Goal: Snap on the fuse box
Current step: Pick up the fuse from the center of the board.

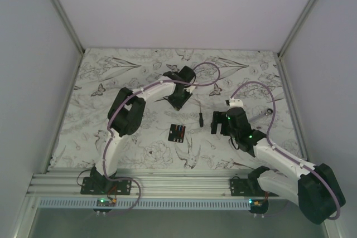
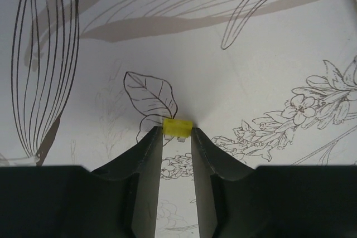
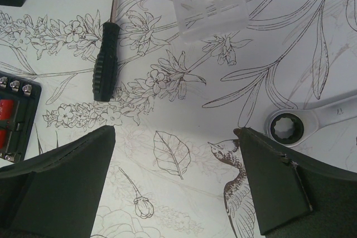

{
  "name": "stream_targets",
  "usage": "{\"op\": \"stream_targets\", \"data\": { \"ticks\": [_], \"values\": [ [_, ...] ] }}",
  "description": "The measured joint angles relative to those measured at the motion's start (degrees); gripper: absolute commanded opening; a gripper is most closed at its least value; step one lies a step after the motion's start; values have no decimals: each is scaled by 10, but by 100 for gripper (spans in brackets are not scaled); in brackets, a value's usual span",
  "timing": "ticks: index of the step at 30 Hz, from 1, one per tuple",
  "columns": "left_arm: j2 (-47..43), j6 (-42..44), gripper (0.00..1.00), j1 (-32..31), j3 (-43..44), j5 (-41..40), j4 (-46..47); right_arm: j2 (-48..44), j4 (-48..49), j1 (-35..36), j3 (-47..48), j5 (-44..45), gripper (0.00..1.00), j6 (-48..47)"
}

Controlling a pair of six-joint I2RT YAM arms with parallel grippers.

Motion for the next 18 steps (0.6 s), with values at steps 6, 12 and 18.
{"op": "stream_targets", "data": {
  "ticks": [6,12,18],
  "values": [
    [-2,-61,30,-1,-1,-35,-27,0,0,0,0,0,100,0],
    [-8,-121,34,0,-9,-57,-54,0,0,0,0,-4,100,0],
    [-8,-135,39,1,-8,-64,-61,0,0,0,0,-4,100,0]
  ]
}}
